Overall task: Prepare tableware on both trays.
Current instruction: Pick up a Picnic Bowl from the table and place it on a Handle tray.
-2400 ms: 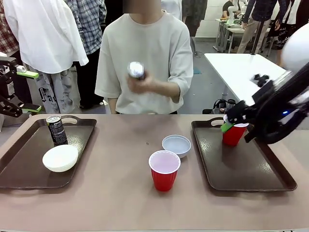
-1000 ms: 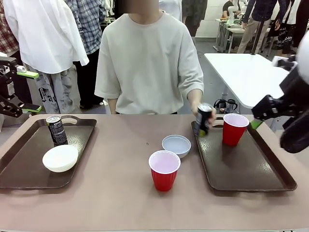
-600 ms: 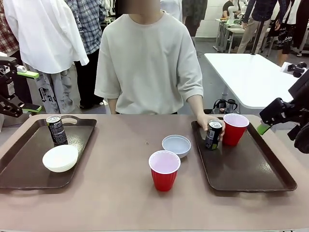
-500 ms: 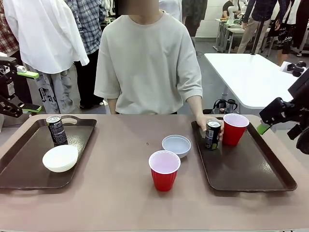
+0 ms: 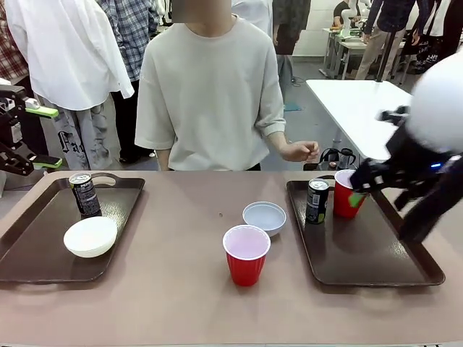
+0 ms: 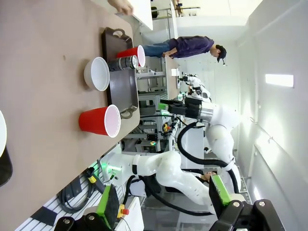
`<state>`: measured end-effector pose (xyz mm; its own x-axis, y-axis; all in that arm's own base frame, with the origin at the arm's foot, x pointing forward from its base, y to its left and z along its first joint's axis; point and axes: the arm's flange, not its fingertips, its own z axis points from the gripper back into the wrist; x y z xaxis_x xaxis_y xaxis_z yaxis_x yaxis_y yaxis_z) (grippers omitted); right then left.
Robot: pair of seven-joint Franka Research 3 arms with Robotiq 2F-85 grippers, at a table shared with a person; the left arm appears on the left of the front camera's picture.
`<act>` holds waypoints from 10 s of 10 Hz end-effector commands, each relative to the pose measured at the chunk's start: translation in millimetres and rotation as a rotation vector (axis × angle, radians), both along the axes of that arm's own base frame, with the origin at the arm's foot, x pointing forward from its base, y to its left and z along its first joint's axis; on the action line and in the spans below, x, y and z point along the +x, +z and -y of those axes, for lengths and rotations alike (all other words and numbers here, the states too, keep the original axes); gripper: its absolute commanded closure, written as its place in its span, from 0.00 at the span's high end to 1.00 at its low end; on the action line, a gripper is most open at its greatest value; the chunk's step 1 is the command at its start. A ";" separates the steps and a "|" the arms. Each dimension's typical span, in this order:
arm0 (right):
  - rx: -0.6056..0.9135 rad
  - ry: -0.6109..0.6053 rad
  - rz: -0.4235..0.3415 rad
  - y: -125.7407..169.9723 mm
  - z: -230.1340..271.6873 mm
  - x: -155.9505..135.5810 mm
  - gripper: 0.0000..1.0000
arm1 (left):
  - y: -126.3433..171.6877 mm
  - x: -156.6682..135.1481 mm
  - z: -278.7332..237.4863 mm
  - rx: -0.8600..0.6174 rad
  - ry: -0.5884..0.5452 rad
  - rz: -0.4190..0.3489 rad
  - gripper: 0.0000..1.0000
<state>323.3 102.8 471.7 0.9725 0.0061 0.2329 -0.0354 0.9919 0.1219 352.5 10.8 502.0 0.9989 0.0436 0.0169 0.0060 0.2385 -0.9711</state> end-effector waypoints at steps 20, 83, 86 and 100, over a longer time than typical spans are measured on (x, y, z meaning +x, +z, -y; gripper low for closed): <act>-0.086 -0.227 0.046 -132.8 -129.8 61.6 1.00 | 1.2 0.7 -2.0 -0.006 -0.006 0.019 1.00; -0.138 -0.108 -0.012 33.9 -162.9 14.2 0.04 | 1.2 0.7 -2.0 -0.006 -0.006 0.019 1.00; -0.060 -0.081 -0.086 60.5 -77.2 47.5 0.04 | 1.2 0.7 -2.0 -0.006 -0.006 0.019 1.00; -0.061 0.084 -0.260 -44.1 70.5 85.4 0.04 | 1.2 0.7 -2.0 -0.006 -0.006 0.019 1.00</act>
